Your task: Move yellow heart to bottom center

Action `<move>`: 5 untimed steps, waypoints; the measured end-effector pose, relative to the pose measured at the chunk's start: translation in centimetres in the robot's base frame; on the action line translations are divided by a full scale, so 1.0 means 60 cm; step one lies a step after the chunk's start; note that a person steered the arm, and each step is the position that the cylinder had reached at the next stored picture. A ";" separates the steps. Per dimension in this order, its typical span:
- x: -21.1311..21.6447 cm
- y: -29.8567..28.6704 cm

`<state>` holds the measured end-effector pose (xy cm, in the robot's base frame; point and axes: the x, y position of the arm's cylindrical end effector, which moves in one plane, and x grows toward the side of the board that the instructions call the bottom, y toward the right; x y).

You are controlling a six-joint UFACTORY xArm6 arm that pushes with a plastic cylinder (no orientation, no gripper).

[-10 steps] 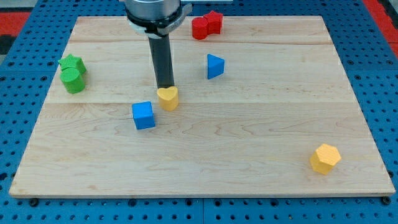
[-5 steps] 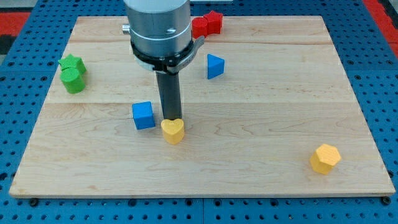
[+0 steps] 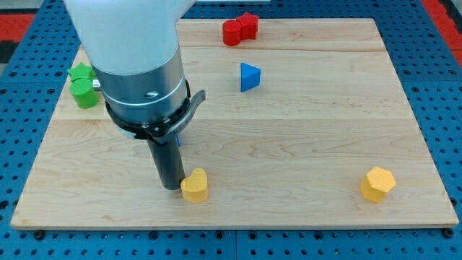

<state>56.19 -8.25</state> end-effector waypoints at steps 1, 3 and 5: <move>0.016 0.032; 0.052 0.025; 0.015 0.049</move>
